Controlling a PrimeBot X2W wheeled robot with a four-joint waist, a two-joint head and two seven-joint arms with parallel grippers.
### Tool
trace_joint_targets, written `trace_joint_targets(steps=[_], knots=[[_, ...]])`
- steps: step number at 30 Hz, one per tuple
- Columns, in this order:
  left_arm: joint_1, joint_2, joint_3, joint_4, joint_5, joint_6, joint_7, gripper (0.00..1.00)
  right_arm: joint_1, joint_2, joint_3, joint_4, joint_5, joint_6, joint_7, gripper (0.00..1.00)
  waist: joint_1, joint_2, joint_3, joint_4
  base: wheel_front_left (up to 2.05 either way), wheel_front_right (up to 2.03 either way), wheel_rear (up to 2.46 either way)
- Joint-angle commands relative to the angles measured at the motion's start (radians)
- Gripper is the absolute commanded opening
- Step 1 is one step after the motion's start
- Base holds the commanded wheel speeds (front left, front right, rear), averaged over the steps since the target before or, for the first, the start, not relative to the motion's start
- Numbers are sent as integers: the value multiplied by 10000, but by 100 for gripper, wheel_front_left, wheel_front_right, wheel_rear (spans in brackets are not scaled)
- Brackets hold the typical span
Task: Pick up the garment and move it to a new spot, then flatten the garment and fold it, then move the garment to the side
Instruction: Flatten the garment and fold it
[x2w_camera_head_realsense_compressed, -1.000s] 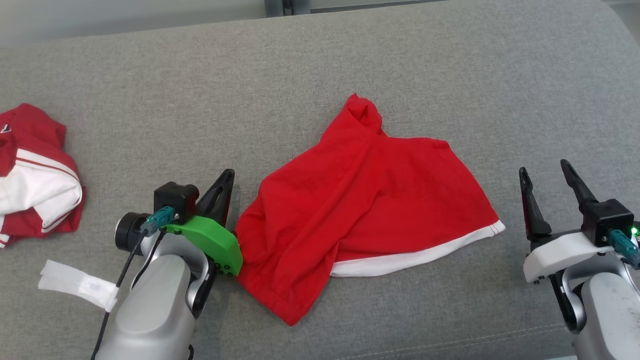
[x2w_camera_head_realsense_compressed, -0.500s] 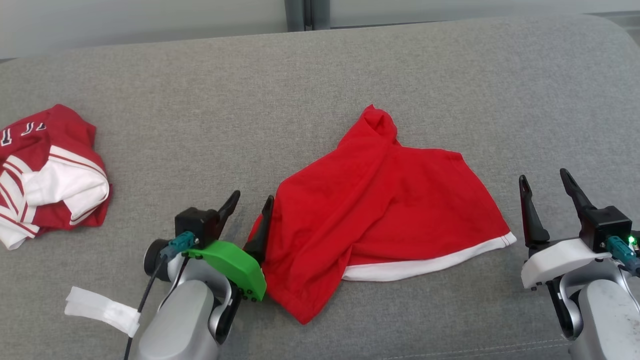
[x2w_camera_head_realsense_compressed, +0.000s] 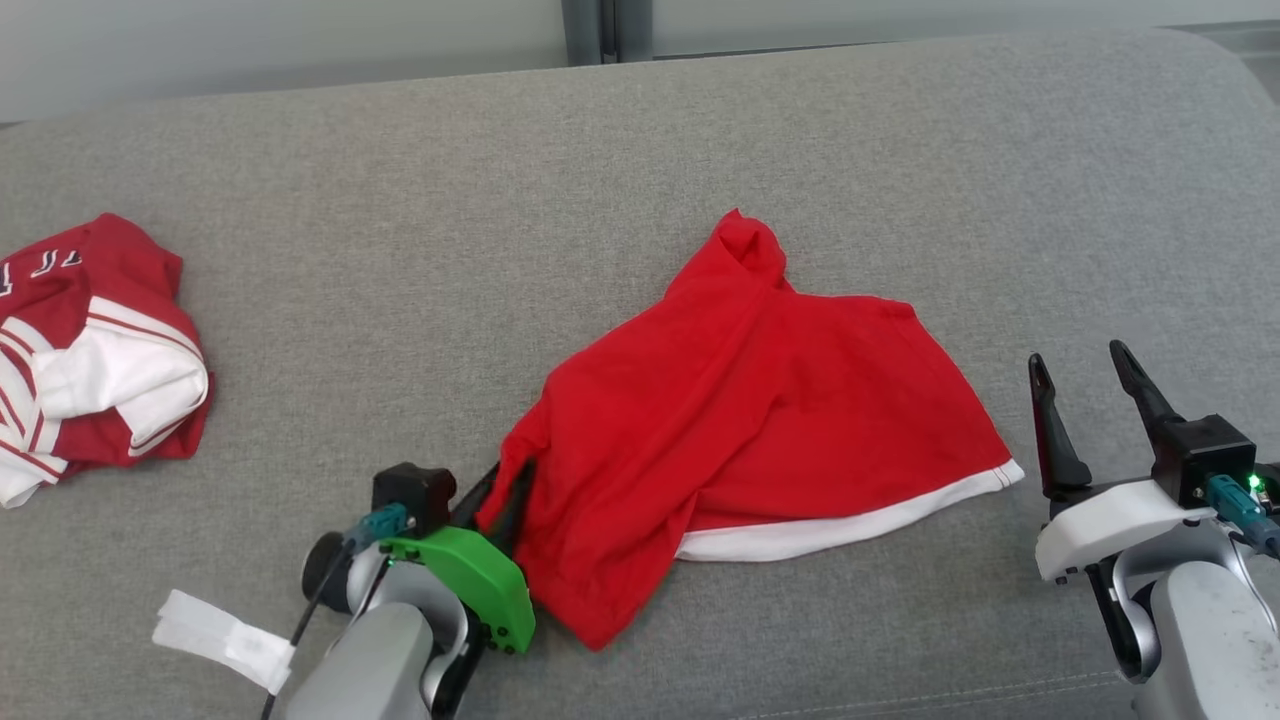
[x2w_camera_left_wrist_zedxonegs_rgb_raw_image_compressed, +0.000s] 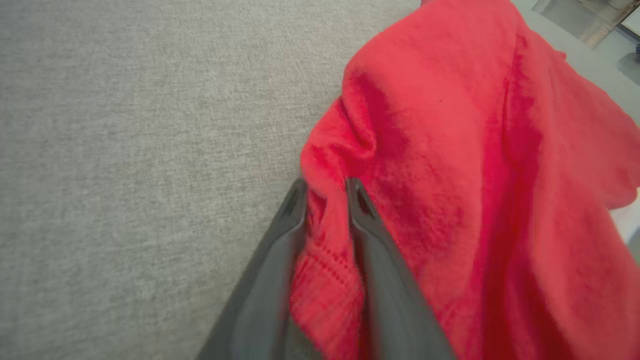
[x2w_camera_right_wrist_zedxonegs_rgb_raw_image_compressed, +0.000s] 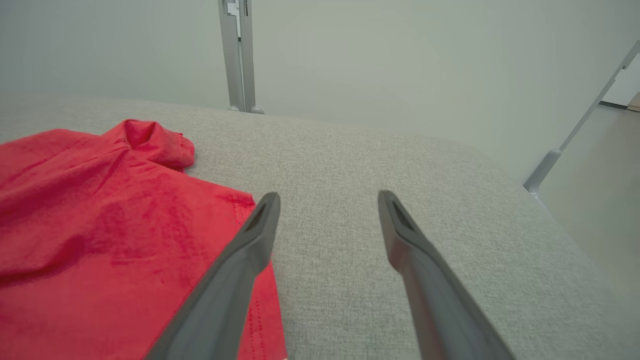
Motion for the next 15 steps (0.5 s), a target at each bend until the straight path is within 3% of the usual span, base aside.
trace_joint_targets(steps=[1, 8, 15], knots=[[-291, 194, 105, -51, 56, 10, 1, 0, -32, -30, -49, -52, 33, -14, -30, 100, 0, 0, 117, -127, 0, 0, 0], [-700, 444, 1401, -1070, 1032, 221, 0, 0, -93, -27, -96, -59, 36, -14, -30, 100, 0, 0, 242, -293, 0, 0, 0], [-1778, 917, 2205, -666, 1949, 479, 1, 0, -592, 112, 339, -128, 95, -14, -30, 100, 0, 0, 868, -884, 0, 0, 0]])
